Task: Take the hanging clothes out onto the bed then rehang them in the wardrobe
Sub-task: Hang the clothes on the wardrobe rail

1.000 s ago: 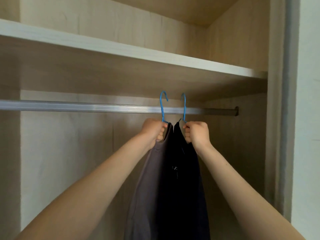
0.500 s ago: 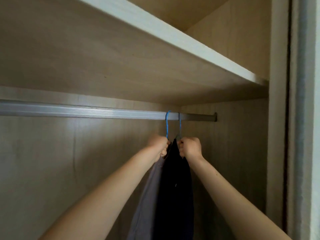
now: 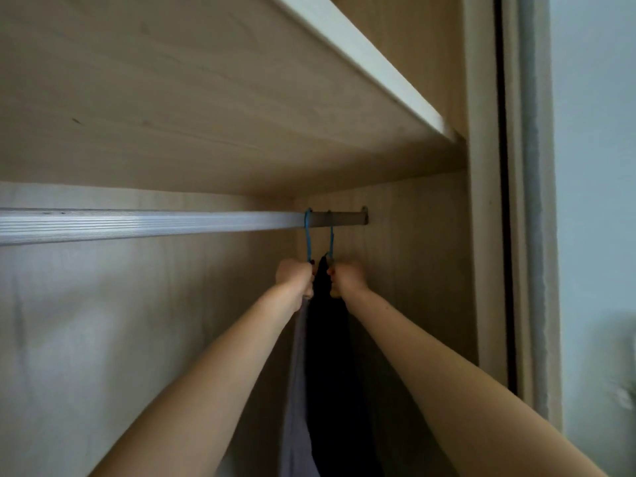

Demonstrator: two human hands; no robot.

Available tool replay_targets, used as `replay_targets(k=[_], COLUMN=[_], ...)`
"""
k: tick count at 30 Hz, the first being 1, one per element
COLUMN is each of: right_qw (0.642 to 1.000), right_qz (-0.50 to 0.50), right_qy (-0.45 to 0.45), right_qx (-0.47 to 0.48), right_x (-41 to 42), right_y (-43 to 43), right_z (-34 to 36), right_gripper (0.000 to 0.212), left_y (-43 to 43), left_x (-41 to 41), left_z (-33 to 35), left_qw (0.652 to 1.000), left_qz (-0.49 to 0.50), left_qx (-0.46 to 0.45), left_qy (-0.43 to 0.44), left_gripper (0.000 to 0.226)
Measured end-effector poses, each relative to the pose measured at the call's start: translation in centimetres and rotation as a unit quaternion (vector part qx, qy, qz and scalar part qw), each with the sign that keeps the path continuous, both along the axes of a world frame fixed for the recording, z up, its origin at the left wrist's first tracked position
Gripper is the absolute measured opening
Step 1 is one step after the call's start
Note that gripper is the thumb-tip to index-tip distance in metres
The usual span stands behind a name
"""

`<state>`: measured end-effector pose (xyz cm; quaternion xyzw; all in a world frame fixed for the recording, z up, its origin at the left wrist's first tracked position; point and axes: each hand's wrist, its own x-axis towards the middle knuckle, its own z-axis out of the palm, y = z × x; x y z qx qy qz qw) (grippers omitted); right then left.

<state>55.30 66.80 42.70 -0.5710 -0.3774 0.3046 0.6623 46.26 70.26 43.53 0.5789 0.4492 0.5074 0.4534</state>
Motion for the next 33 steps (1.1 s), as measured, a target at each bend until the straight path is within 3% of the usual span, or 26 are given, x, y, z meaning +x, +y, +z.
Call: replay_targets(k=[7, 10, 13, 16, 19, 22, 25, 29, 33], right_qw=[0.998, 0.988, 0.962, 0.933, 0.937, 0.953, 0.972, 0.988, 0.958], right_qz=[-0.002, -0.026, -0.037, -0.056, -0.057, -0.052, -0.064, -0.124, -0.210], right_qy=[-0.047, -0.149, -0.247, -0.290, -0.261, -0.230, -0.192, -0.087, 0.060], right_qx=[0.032, 0.040, 0.113, 0.205, 0.226, 0.189, 0.116, -0.024, -0.185], right_x=[-0.1, -0.4, -1.5, -1.8, -0.7, 1.2, 3.2, 5.5, 7.1], right_y=[-1.1, -4.4, -10.9, -18.8, -26.7, -33.6, -39.3, -46.7, -53.9], right_z=[-0.5, -0.8, -1.9, -5.0, -9.9, -16.2, -23.0, -33.7, -44.4], right_gripper=[0.028, 0.023, 0.030, 0.032, 0.026, 0.028, 0.027, 0.025, 0.027], left_y=[-1.6, -3.7, -8.2, -14.7, -22.0, -28.9, -33.4, -37.3, -41.2], left_x=[-1.0, -1.6, -2.8, -4.4, -5.9, -6.3, -5.2, -1.6, -0.3], left_z=[-0.2, -0.4, -1.4, -4.2, -8.8, -14.4, -21.1, -32.1, -45.3], left_qw=[0.999, 0.984, 0.938, 0.910, 0.909, 0.928, 0.944, 0.960, 0.932], left_qz=[-0.029, 0.005, 0.056, 0.060, 0.003, -0.114, -0.188, -0.266, -0.319], left_qx=[0.020, 0.107, 0.241, 0.360, 0.404, 0.354, 0.271, 0.070, -0.116], left_qy=[0.023, 0.141, 0.243, 0.196, 0.107, 0.033, 0.019, 0.056, 0.125], left_gripper=[0.026, 0.021, 0.030, 0.029, 0.025, 0.025, 0.025, 0.027, 0.016])
